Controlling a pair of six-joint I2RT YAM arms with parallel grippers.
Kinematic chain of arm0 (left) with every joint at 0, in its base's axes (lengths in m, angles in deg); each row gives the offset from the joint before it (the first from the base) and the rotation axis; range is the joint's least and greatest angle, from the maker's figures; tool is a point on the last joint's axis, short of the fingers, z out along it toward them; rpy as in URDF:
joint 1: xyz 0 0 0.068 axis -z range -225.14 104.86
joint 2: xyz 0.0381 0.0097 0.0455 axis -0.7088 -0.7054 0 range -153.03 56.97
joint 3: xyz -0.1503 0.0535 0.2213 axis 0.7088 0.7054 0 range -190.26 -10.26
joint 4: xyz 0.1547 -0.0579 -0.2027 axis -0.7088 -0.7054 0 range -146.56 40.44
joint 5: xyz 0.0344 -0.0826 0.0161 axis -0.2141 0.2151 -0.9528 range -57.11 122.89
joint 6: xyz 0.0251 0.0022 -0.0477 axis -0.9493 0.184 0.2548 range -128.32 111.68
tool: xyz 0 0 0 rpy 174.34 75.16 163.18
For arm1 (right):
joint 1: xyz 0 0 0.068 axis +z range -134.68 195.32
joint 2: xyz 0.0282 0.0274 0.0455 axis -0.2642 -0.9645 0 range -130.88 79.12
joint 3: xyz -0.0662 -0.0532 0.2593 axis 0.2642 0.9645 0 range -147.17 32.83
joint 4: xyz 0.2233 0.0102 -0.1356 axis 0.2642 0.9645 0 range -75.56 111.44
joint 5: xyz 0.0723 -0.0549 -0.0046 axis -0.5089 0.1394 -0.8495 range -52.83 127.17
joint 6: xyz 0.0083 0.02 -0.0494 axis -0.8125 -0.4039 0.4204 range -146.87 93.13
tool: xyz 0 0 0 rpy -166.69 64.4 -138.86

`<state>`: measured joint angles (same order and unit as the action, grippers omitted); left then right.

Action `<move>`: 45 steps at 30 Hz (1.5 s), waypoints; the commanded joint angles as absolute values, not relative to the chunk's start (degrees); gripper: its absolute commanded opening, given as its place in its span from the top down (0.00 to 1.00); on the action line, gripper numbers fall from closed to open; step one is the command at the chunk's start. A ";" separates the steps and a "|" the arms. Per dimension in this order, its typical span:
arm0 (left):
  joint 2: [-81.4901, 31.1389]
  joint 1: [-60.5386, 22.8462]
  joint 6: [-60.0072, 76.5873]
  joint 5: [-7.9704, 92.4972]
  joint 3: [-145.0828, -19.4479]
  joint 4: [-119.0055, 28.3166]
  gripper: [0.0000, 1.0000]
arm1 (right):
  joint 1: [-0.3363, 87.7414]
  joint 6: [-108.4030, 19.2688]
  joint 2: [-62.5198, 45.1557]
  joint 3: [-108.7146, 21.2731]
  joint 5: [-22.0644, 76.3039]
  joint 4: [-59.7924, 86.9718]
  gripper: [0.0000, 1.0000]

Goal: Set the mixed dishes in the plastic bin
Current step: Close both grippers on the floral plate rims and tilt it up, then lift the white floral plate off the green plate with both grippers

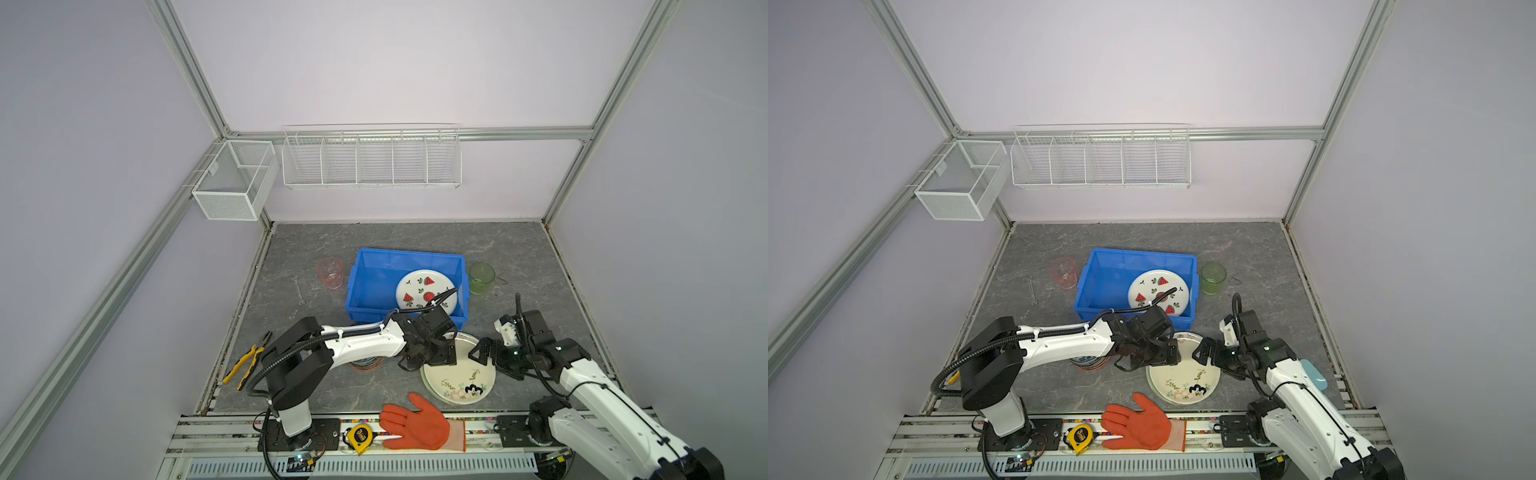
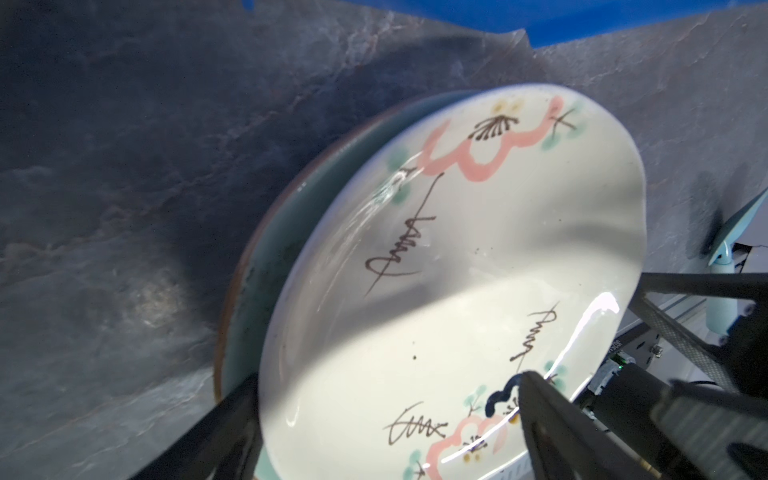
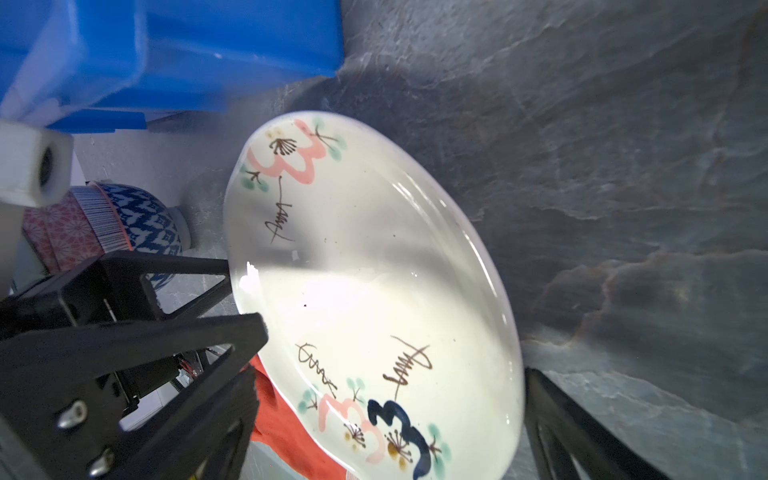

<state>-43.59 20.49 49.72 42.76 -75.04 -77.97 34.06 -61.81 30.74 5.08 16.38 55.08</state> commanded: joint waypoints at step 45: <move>-45.96 20.77 53.30 47.97 -79.17 -67.59 0.08 | 34.36 -68.55 33.51 0.93 6.04 49.54 0.28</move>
